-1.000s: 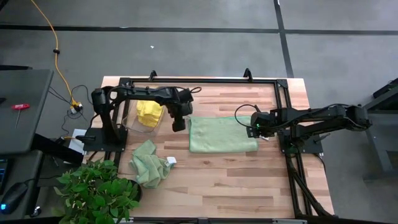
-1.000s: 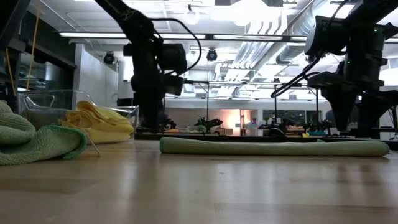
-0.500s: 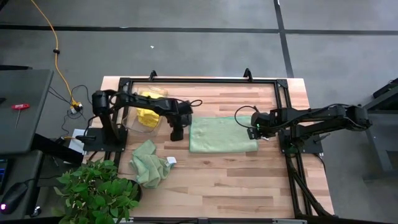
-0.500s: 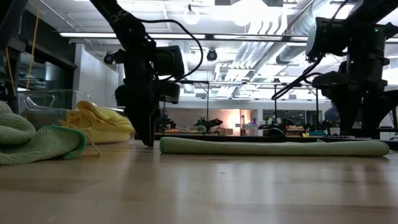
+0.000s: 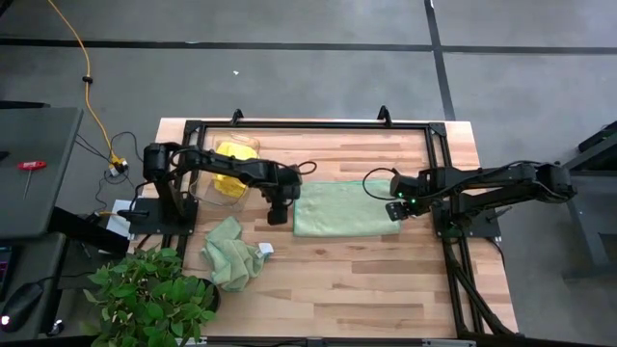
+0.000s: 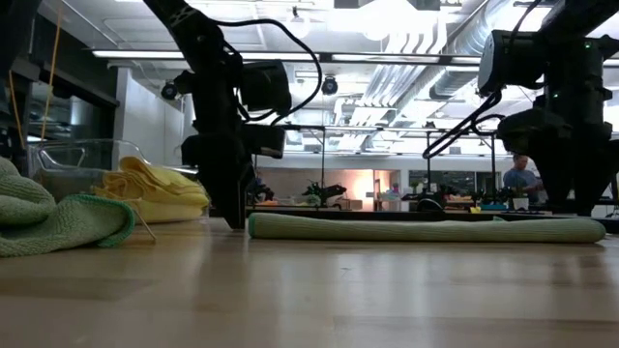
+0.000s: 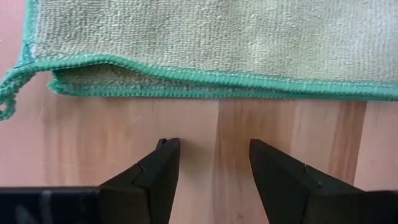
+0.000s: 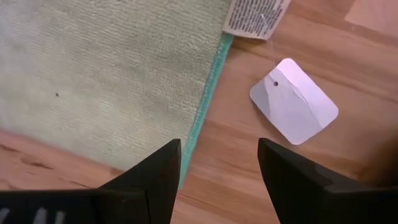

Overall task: Fold microfiber towels
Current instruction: Fold the right green towel

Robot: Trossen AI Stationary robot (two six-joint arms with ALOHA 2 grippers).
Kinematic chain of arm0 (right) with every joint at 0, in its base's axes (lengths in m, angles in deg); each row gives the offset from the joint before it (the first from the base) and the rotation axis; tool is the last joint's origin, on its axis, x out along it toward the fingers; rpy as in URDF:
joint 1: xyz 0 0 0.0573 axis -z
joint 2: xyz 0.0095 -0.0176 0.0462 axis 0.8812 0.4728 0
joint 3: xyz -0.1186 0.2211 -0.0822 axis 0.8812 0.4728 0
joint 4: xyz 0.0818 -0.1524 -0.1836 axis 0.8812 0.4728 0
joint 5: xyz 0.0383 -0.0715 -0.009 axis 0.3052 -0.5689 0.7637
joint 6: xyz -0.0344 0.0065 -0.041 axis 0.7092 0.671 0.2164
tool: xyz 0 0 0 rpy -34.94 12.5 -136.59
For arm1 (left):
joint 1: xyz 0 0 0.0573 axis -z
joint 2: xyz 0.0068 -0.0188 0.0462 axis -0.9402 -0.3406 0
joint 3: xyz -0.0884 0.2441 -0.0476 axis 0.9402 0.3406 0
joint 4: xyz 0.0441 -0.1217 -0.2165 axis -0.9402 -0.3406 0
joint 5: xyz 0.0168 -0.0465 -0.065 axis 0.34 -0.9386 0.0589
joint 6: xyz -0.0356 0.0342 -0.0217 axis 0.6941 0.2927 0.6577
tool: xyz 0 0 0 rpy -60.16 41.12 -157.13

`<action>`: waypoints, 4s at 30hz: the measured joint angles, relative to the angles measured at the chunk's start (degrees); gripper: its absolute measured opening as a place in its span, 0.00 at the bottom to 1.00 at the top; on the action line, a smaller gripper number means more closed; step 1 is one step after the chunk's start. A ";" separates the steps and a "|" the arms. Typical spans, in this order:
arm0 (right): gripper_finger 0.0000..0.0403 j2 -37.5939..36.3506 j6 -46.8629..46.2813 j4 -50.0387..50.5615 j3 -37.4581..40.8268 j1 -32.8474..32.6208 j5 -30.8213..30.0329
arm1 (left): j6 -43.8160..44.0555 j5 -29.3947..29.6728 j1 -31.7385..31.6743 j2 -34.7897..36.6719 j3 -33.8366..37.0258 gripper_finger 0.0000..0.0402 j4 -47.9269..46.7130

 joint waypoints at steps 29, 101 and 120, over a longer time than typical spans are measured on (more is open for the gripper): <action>0.51 -8.64 24.17 -12.84 0.00 0.00 0.99 | 4.88 4.02 6.10 16.80 0.03 0.46 3.42; 0.51 10.86 30.16 -14.95 -0.69 -20.26 0.43 | 2.57 12.32 21.03 -3.52 -0.23 0.46 11.86; 0.51 10.86 44.22 -15.25 -7.43 -20.25 -7.91 | 6.31 9.97 20.82 -3.26 -0.17 0.12 8.09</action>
